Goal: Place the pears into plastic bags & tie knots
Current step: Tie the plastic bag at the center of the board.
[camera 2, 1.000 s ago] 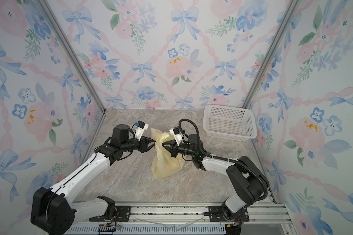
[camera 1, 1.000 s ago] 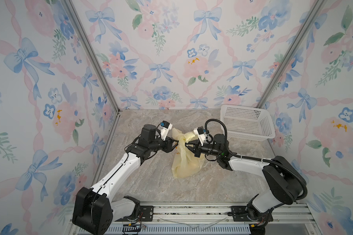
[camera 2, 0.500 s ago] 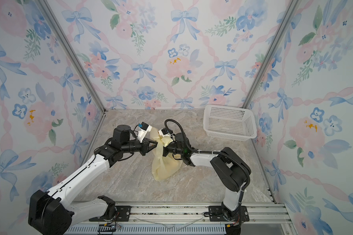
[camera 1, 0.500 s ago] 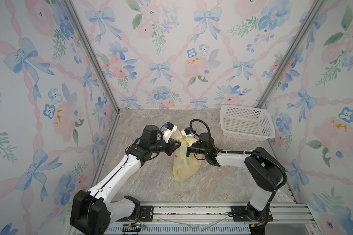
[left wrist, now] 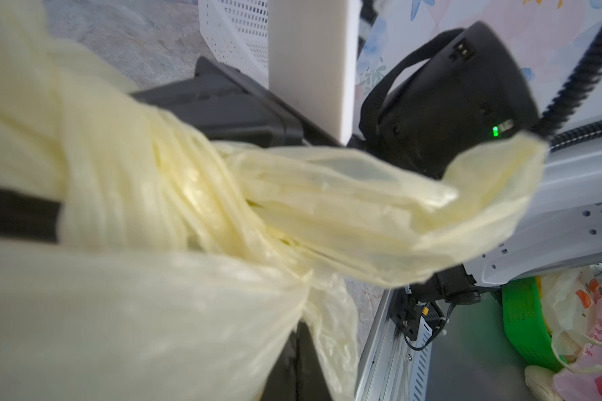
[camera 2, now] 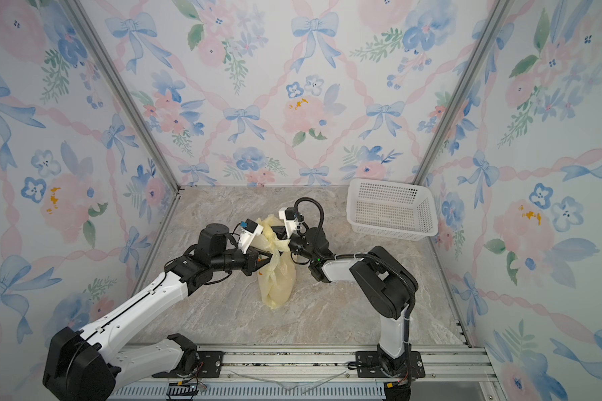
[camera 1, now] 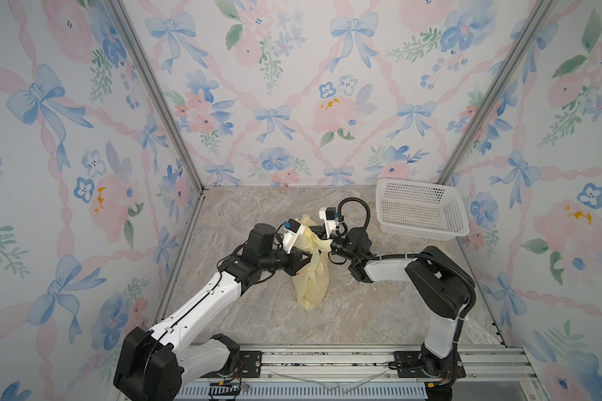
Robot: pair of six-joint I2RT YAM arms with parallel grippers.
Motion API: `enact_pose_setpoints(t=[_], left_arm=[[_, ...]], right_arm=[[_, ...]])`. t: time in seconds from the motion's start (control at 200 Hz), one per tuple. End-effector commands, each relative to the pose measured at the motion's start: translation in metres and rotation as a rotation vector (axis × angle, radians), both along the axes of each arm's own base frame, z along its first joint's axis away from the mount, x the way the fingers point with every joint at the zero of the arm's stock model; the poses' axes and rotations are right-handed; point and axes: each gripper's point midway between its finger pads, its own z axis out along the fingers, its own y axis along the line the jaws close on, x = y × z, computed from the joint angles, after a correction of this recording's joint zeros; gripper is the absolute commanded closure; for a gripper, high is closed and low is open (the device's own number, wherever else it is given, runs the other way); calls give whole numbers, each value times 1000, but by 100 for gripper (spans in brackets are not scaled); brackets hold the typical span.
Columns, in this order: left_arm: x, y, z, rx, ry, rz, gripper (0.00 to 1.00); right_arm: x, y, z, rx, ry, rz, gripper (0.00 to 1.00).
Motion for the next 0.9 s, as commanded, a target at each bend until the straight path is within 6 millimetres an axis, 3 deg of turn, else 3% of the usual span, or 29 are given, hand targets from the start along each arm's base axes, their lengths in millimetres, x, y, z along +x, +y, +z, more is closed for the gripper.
enact_pose_setpoints(t=[0.0, 0.12, 0.23, 0.41, 0.55, 0.645, 0.78, 0.895], left_arm=[[-15, 0, -13, 2, 71, -18, 100], [-8, 5, -7, 6, 52, 17, 100], [2, 16, 8, 14, 8, 63, 82], [15, 53, 45, 26, -106, 183, 59], [28, 74, 83, 44, -218, 271, 57], [41, 71, 100, 46, -249, 272, 56], [55, 52, 84, 53, -191, 180, 56], [62, 45, 64, 72, -149, 134, 70]], right_arm=[[-3, -18, 56, 138, -134, -25, 97], [-11, -26, 68, 149, -158, -20, 97], [-18, -35, 71, 148, -162, -29, 97], [-22, -49, 70, 139, -156, -36, 97], [-27, -50, 69, 138, -146, -11, 97], [-32, -43, 65, 126, -131, 42, 97], [-36, -30, 46, 82, -89, 108, 97], [-38, -24, 29, 46, -60, 120, 97]])
